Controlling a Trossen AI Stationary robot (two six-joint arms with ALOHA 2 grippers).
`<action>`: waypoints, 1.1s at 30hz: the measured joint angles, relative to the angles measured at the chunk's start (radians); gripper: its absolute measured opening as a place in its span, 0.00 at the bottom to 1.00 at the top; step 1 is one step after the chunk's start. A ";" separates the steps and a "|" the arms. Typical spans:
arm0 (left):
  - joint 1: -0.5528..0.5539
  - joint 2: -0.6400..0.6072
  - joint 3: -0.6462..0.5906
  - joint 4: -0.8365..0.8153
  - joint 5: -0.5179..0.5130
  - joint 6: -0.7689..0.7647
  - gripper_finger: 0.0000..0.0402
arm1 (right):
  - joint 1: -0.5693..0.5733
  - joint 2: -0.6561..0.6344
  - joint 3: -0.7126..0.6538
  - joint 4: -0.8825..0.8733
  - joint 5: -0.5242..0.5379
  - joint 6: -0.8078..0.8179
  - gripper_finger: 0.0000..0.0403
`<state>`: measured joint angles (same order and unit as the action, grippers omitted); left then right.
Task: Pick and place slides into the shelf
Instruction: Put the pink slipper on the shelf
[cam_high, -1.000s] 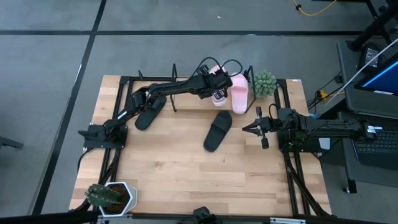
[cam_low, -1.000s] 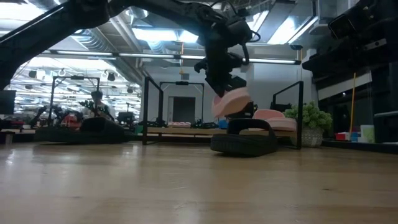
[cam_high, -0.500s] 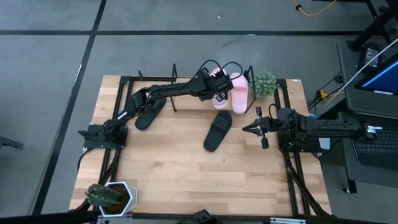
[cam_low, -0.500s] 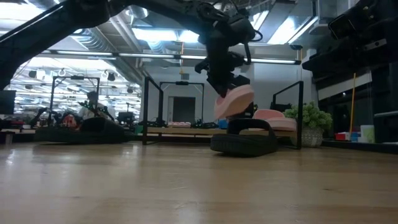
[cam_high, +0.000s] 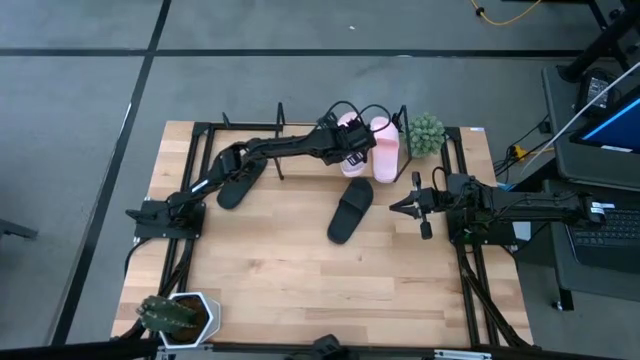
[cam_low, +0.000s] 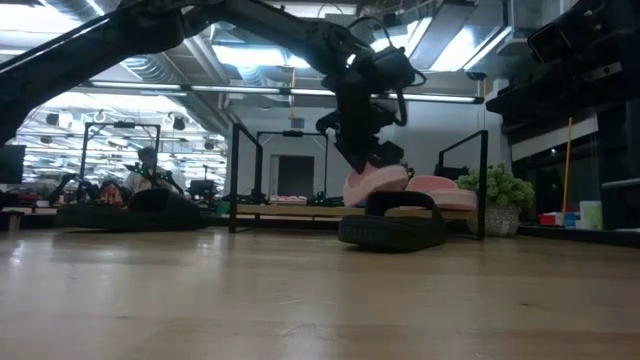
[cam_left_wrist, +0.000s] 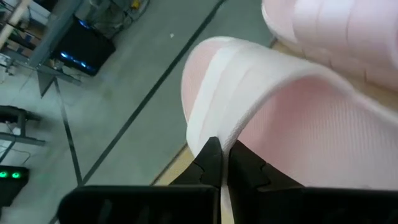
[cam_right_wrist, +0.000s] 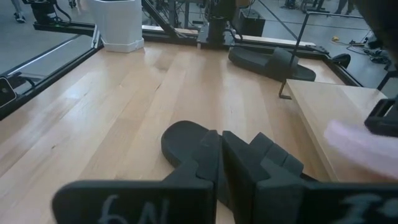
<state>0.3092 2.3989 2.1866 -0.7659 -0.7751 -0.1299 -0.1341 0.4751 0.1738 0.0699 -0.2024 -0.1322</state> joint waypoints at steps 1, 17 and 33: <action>0.000 0.001 -0.001 -0.007 0.006 0.000 0.00 | 0.000 0.000 0.000 0.000 0.000 0.000 0.06; -0.010 0.032 0.001 0.039 0.027 0.002 0.01 | 0.000 0.000 0.000 0.000 0.000 0.000 0.06; -0.016 0.033 0.000 0.079 0.059 0.003 0.01 | 0.000 0.000 0.000 0.000 0.000 -0.001 0.06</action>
<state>0.2935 2.4321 2.1868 -0.6872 -0.7160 -0.1267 -0.1345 0.4755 0.1738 0.0700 -0.2024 -0.1331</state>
